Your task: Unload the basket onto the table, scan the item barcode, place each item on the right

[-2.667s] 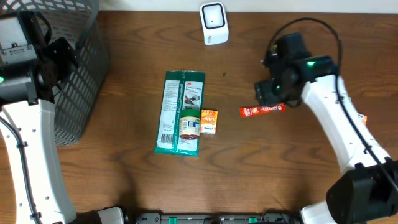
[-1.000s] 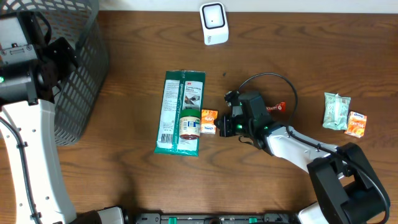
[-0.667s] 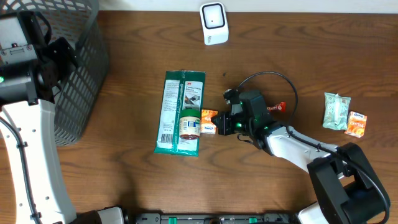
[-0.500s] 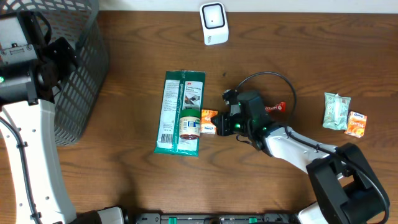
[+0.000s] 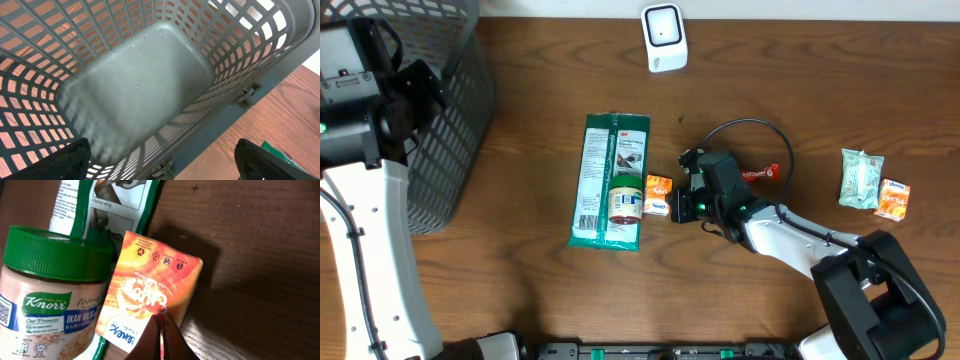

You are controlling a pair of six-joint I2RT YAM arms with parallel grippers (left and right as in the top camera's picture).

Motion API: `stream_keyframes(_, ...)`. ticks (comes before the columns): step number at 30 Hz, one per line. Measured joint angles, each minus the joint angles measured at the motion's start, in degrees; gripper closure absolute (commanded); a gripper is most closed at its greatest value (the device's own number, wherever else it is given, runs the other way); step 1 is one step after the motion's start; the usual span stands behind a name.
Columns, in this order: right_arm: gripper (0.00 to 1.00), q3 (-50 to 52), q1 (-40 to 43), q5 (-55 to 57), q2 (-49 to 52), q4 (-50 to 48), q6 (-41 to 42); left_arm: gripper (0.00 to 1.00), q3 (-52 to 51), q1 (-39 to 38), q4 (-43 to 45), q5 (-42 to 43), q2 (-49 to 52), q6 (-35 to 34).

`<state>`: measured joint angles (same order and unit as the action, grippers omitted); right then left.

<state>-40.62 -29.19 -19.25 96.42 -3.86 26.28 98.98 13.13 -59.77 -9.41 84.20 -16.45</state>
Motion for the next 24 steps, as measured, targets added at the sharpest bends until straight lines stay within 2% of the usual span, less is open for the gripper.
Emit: stream_keyframes(24, 0.99, 0.00, 0.00, -0.09, 0.07, -2.47, -0.90, 0.07, 0.00, 0.00, 0.00, 0.00, 0.00, 0.00)
